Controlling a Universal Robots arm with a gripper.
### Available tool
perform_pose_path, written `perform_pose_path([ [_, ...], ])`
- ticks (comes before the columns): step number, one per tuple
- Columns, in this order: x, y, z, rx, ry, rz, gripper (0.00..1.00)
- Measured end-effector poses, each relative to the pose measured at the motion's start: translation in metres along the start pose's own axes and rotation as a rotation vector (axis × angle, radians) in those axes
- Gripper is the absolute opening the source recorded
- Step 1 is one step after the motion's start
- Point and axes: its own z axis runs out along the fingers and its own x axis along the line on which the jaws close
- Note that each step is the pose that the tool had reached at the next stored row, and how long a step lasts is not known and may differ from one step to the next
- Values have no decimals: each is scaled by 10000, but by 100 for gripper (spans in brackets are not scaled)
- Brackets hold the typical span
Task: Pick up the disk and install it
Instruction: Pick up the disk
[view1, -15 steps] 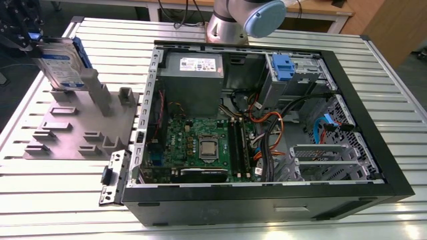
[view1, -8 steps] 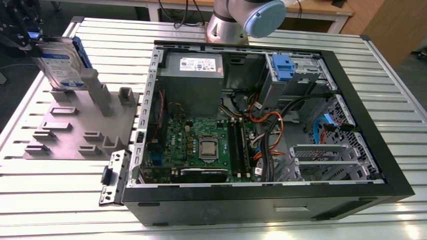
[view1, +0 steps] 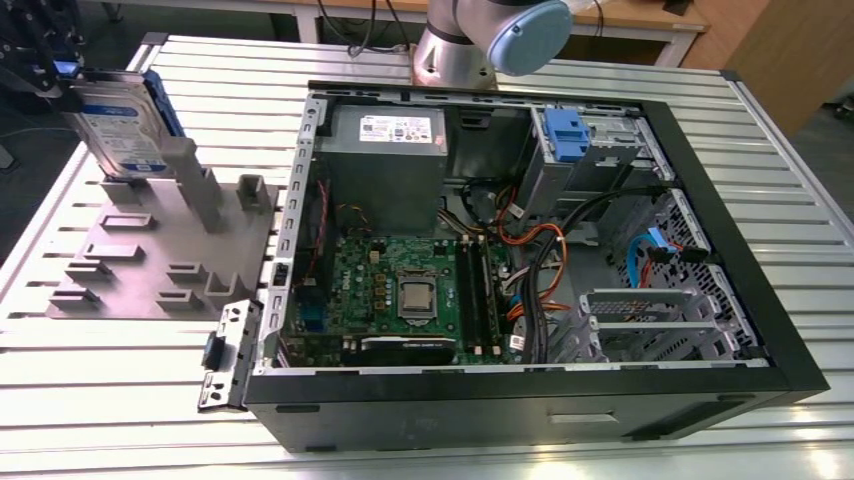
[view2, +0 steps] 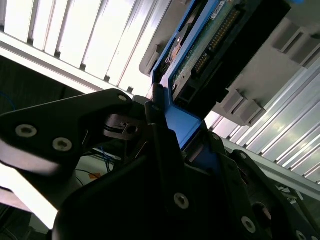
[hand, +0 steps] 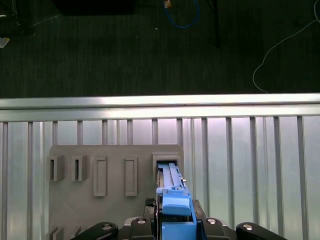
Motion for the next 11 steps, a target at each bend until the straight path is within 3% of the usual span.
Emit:
perform_pose_path([
  [11,-1,1,-29,-1,1,1,36],
])
